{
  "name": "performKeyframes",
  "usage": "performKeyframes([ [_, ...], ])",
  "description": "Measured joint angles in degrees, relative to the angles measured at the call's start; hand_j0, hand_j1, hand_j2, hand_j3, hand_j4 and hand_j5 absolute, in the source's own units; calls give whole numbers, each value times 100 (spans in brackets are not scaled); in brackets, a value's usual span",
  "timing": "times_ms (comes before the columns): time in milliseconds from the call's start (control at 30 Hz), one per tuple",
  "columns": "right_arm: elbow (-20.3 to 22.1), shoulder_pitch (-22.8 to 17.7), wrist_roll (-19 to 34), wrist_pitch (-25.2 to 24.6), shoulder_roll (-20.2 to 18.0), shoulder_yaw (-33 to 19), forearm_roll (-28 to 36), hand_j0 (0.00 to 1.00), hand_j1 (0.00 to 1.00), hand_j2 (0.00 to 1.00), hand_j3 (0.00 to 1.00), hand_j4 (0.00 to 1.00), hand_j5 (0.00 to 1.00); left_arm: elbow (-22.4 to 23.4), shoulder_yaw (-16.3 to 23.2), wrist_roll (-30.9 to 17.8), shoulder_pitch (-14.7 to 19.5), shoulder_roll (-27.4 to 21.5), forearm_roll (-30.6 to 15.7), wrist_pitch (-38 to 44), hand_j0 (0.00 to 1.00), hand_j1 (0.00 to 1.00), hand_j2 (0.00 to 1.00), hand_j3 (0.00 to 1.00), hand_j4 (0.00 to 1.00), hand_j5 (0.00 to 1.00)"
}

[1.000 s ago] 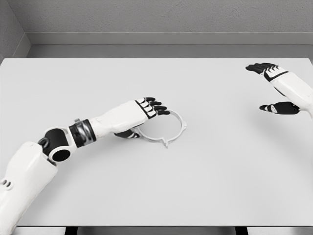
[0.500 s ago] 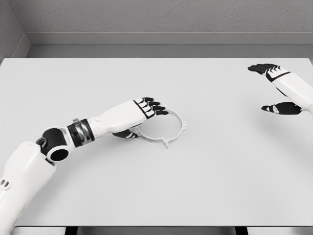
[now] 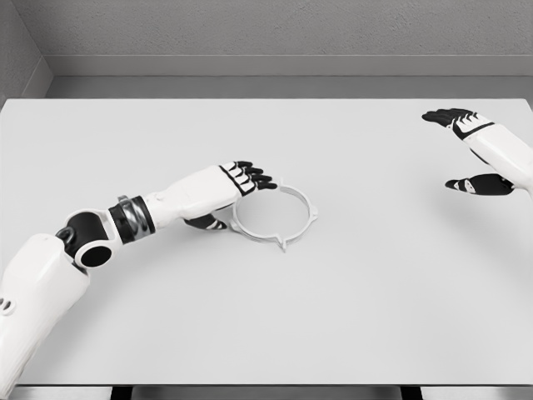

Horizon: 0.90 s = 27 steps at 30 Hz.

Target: Assemble PVC drainage pipe clamps

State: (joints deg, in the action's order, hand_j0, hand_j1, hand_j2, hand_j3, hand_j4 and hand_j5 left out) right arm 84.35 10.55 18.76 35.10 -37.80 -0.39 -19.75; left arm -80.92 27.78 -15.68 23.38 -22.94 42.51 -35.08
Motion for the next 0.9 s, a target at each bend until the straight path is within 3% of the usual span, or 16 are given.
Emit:
performKeyframes([
  [900,0,0,0,0,-3,4,43,100,100,100,100,100,100,107,20,-6,79,171,64,0,100,100,100,100,100,100],
])
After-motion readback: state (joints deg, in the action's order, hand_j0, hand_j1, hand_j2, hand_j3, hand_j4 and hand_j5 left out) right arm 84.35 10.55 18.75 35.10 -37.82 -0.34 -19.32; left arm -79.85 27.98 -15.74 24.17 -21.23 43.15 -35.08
